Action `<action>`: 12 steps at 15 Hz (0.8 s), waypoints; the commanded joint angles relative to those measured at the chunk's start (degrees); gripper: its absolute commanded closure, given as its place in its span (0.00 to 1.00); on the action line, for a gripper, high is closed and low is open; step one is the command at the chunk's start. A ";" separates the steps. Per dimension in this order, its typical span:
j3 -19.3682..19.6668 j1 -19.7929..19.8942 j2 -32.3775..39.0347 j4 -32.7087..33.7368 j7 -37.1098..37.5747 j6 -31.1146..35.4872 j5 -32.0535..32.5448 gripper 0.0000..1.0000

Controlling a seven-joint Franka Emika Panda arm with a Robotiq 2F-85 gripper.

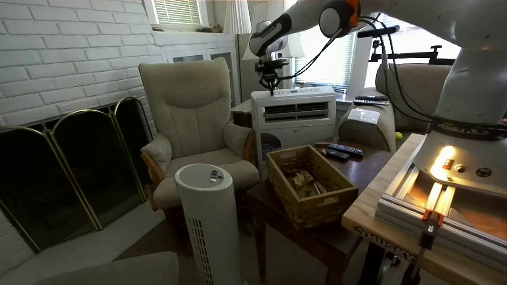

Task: Turn off the air conditioner

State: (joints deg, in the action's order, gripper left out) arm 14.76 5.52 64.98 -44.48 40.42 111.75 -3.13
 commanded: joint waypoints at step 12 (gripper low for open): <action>-1.09 -1.43 -16.42 -13.69 -16.66 3.46 0.74 0.42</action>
State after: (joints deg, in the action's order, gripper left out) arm 14.64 4.74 55.84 -48.48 30.87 114.47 -3.13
